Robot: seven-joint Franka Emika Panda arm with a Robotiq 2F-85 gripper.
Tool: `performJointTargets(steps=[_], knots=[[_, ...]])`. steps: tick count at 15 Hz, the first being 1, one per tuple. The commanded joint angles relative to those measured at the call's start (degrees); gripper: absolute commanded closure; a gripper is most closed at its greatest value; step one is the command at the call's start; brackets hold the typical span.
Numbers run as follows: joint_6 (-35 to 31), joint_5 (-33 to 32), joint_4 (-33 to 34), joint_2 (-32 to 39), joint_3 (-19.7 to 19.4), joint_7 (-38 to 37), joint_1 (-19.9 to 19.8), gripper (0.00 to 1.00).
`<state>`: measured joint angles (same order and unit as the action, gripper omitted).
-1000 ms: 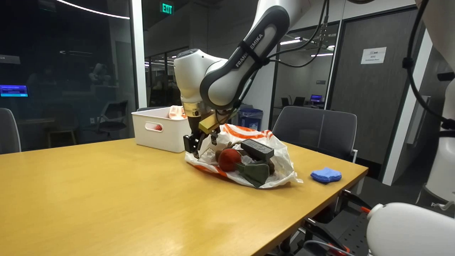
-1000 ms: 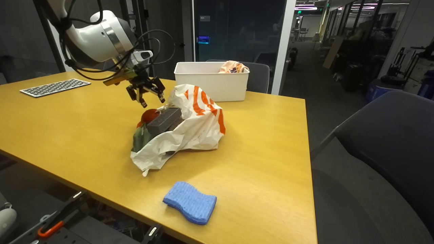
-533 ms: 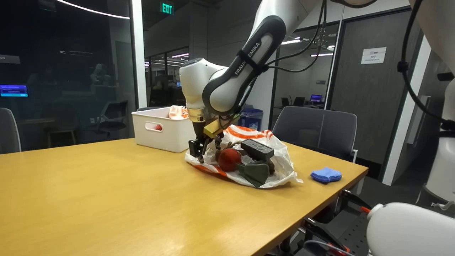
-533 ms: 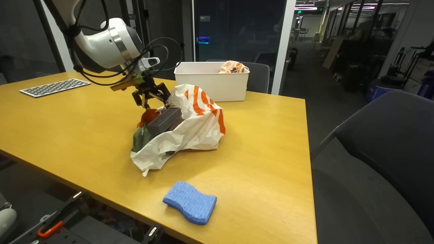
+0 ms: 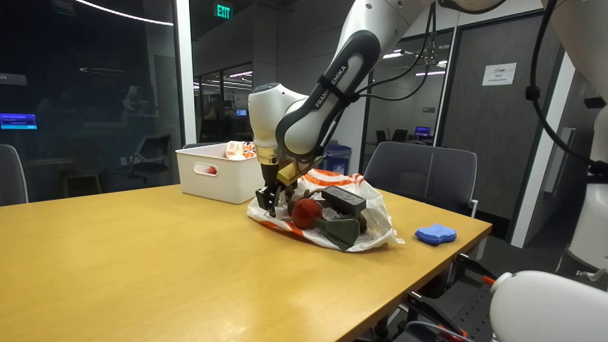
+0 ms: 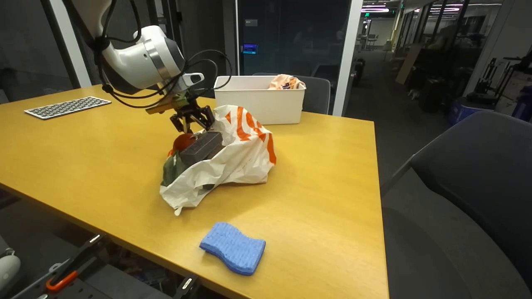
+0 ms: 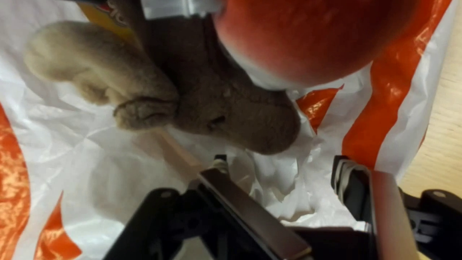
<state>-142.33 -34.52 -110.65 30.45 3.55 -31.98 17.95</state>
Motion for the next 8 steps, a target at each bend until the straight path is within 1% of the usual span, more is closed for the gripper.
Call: performJointTargets(steps=[1, 5, 6, 7, 8], knots=[[-2.8, 0.3, 0.0, 0.5, -2.4, 2.0, 1.5, 0.56], [-2.4, 0.0, -0.3, 0.1, -3.7, 2.0, 3.1, 0.88], [-1.3, 1.3, -0.4, -0.1, -3.1, 2.7, 3.0, 0.95], [0.3, 3.5, -0.4, -0.4, -1.9, 4.4, 2.4, 0.96], [1.2, 6.7, -0.9, -1.0, 0.3, 8.4, 1.1, 0.98]])
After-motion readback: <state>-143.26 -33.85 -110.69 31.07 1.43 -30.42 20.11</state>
